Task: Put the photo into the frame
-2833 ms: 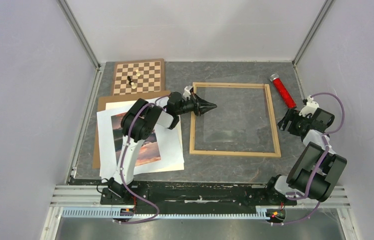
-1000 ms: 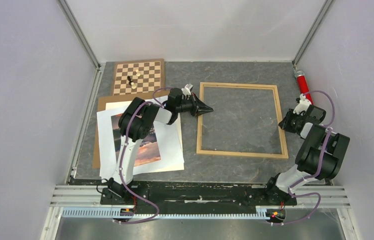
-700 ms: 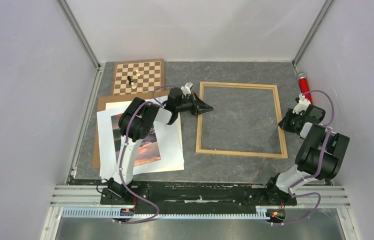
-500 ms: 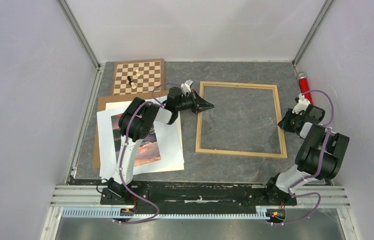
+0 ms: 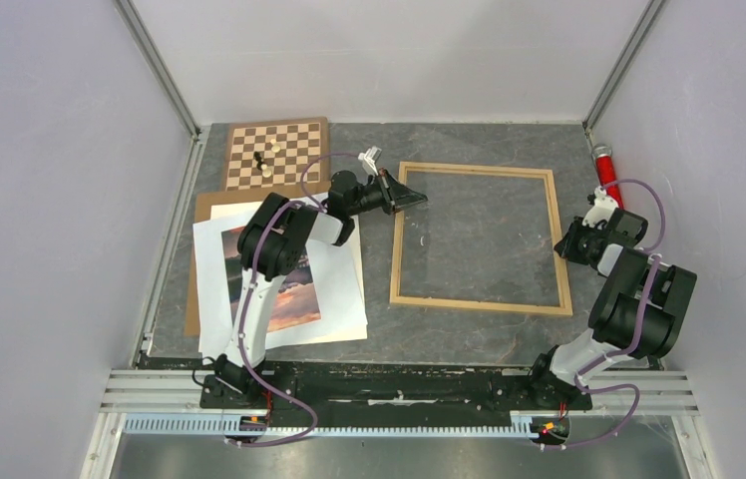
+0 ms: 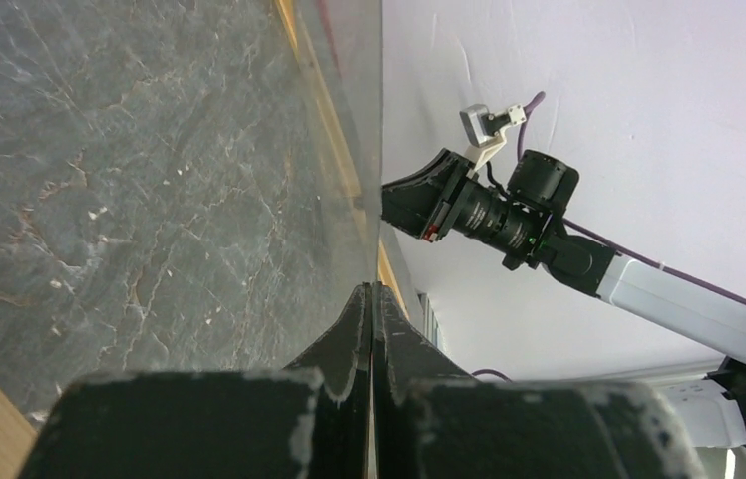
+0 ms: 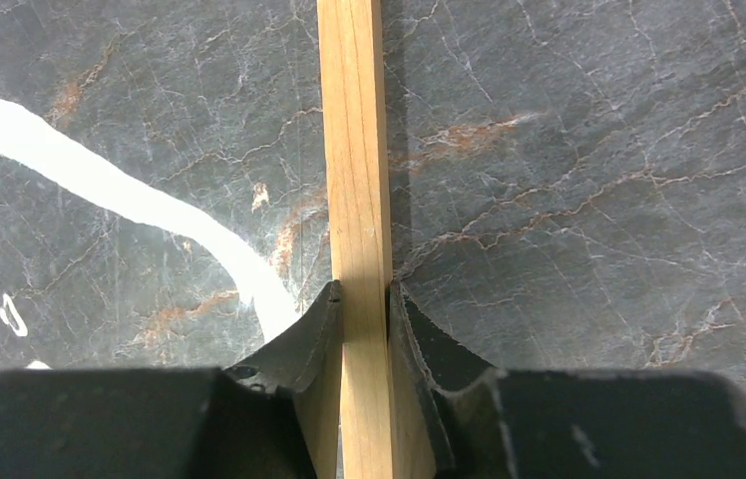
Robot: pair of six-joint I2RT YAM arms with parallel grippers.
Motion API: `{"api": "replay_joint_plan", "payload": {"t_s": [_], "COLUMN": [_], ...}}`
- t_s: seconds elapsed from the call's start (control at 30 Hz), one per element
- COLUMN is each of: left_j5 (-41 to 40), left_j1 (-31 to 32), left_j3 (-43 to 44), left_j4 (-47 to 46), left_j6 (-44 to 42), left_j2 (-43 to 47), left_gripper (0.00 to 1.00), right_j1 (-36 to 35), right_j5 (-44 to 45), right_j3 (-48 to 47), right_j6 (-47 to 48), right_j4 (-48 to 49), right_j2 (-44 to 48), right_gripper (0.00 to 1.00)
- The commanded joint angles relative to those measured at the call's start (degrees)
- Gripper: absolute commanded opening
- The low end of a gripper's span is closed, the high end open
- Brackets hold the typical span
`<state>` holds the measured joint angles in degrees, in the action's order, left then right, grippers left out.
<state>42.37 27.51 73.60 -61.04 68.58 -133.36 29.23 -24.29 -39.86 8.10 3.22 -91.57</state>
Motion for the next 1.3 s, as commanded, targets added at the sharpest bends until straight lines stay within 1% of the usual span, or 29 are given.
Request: {"api": "replay_joint_plan", "payload": {"t_s": [0.0, 0.07, 0.17, 0.37, 0.5, 0.73, 1.1, 1.27], "left_j5": [-3.2, -4.5, -5.4, -4.5, -3.8, -5.1, -5.7, -7.9], "left_j1": [-1.1, -1.0, -0.6, 0.0, 0.4, 0.8, 1.8, 2.4], "left_j3": [2.3, 2.8, 3.2, 2.8, 2.3, 0.4, -1.3, -2.2], "left_j4": [-9.7, -9.6, -6.9, -3.1, -1.3, 2.0, 3.2, 3.7], "left_j6": [7.2, 10.5, 13.2, 14.9, 18.2, 25.6, 33.4, 39.1], "left_j2": [-2.9, -3.3, -3.0, -2.5, -2.4, -1.9, -1.3, -1.3], "left_gripper": [0.02, 0.02, 0.02, 0.02, 0.02, 0.02, 0.02, 0.02], "right_j1": [-0.4, -0.5, -0.6, -0.6, -0.6, -0.6, -0.6, -0.6], "right_j5": [0.9, 0.9, 0.8, 0.9, 0.8, 1.7, 1.7, 1.5], "right_j3": [0.3, 0.5, 0.4, 0.3, 0.2, -0.2, -2.2, -3.3], "right_j6": [0.6, 0.6, 0.6, 0.5, 0.3, 1.4, 3.6, 4.1], "right_j4": [-0.5, -0.5, -0.6, -0.7, -0.8, -2.5, -6.2, -7.8], "right_j2": [0.6, 0.7, 0.7, 0.5, 0.5, 0.6, 0.1, -0.8], "right_gripper": [0.01, 0.00, 0.00, 0.00, 0.00, 0.00, 0.00, 0.00]}}
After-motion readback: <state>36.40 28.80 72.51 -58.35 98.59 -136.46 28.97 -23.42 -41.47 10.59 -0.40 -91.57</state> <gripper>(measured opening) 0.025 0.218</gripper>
